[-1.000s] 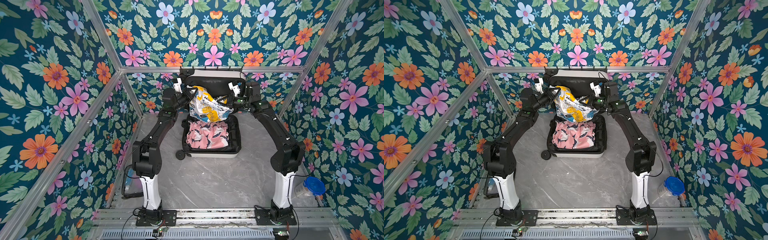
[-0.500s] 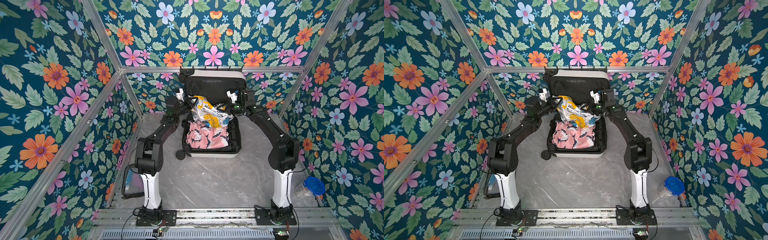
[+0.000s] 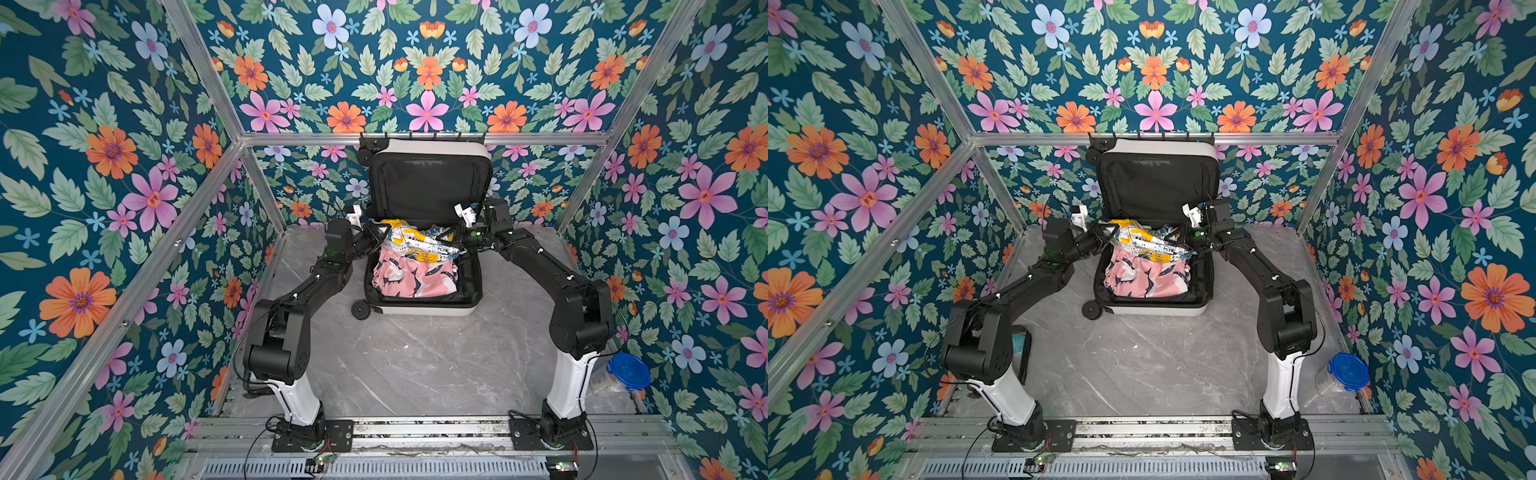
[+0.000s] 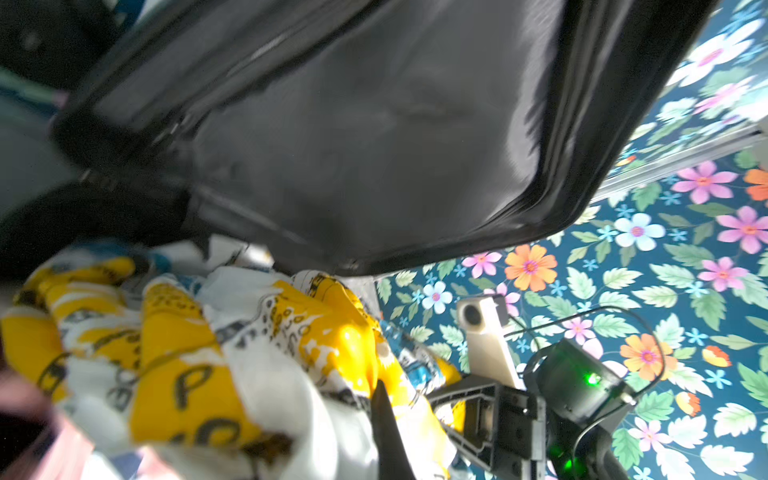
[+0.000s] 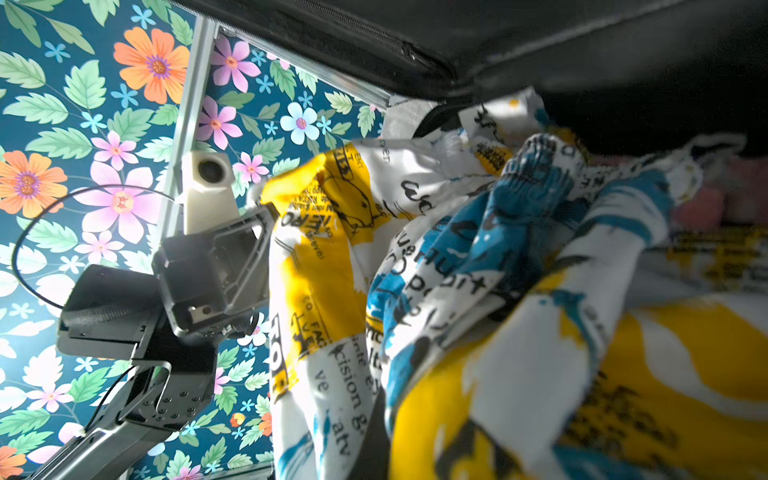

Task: Pack the luggage
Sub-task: 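Lower the printed shorts onto the pink shorts and open both grippers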

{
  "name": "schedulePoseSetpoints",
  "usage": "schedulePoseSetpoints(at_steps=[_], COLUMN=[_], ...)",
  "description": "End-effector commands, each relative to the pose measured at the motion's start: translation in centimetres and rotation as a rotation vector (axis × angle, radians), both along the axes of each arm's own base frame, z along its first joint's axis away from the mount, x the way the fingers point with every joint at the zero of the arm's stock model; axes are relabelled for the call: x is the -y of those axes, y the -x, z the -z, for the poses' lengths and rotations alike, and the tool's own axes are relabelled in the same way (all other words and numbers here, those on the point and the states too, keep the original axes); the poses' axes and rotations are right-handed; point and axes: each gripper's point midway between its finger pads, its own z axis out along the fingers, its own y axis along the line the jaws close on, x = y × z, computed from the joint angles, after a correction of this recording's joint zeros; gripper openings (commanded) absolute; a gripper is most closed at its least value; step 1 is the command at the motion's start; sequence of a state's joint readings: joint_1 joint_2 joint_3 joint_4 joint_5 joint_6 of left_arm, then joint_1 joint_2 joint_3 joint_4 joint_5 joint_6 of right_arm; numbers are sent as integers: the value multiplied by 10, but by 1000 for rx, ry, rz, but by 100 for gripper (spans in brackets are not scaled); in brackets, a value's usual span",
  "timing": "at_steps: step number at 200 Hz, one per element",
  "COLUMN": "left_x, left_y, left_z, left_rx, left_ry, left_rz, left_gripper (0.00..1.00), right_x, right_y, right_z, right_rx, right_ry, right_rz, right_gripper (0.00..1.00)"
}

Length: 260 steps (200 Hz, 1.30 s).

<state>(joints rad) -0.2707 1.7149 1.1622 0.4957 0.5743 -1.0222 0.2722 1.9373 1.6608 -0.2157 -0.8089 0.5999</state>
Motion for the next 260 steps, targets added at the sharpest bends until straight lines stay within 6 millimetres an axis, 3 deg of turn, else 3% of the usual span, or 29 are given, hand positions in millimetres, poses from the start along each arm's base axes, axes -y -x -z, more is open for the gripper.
schedulePoseSetpoints(at_steps=[1,37,83,127,149,179,197,227,260], left_x=[5,14,6,4,5,4,2,-6,-27], left_y=[17,48,85,103,106,107,111,120,128], left_z=[20,47,106,136,135,125,115,100,94], left_rx=[-58,-134,-269,-345,-344,-337,-331,-330,-386], left_ry=[-35,-75,-130,-162,-170,-199,-216,-288,-433], left_rz=[21,54,61,75,84,88,88,90,43], left_gripper=[0,0,0,0,0,31,43,49,51], right_x=[2,7,11,22,25,27,31,42,65], right_y=[9,28,43,48,49,49,49,53,65], right_z=[0,26,61,95,107,106,96,81,66], right_rx=[8,-63,-143,-221,-256,-265,-251,-240,-231], right_ry=[-10,-13,39,145,176,187,196,248,333], right_rz=[-7,14,26,66,77,87,105,150,241], right_gripper=[0,0,0,0,2,25,34,45,51])
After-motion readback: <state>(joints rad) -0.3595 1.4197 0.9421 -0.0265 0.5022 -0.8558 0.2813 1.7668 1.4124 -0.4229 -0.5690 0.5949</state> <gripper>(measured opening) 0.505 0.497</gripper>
